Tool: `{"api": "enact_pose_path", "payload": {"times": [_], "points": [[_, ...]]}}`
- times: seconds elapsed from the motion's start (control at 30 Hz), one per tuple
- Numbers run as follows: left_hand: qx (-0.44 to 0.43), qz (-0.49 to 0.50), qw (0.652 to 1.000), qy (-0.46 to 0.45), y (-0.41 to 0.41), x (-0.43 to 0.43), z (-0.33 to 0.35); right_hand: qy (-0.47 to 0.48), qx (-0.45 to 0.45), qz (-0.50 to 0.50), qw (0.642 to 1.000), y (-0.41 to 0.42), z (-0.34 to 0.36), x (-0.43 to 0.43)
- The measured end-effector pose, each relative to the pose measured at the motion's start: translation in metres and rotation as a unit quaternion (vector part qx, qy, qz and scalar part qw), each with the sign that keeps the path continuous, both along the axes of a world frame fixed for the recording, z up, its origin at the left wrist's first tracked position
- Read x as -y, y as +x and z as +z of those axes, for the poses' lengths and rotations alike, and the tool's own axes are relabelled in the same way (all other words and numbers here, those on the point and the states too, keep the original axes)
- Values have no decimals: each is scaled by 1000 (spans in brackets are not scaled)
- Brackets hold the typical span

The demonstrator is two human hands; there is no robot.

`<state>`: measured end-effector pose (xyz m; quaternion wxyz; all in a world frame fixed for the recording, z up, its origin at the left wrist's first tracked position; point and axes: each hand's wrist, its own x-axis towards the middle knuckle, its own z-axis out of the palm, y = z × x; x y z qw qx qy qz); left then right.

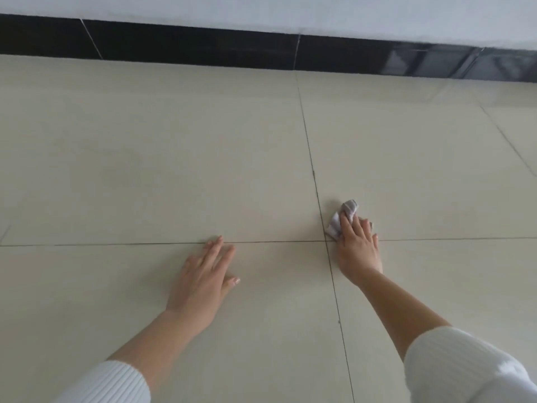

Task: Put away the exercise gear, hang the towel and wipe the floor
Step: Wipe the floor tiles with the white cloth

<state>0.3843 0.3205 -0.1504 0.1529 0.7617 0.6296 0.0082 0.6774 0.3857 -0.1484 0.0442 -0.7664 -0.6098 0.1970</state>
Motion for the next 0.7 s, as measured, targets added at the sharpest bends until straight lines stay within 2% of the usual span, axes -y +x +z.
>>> {"api": "enact_pose_path", "payload": {"times": [0.07, 0.13, 0.27, 0.37, 0.47, 0.57, 0.63, 0.7], "points": [[8, 49, 999, -4, -4, 18, -3, 28, -34, 22, 999, -11, 1, 14], [16, 79, 997, -6, 3, 35, -3, 54, -69, 90, 992, -26, 1, 43], [-20, 72, 995, -62, 14, 64, 4, 47, -126, 245, 960, -44, -7, 123], [-54, 47, 992, -101, 8, 75, 15, 72, -98, 346, 930, -40, -11, 168], [-79, 18, 987, -141, 7, 89, 28, 91, -57, 402, 909, -27, -12, 179], [-97, -11, 982, -161, 2, 106, 35, 104, -11, 418, 902, -16, -12, 170], [-101, -24, 980, -170, -6, 114, 34, 96, -3, 371, 924, -2, -10, 163], [-103, -25, 980, -170, -11, 117, 35, 76, 4, 277, 958, 20, -7, 157]]}}
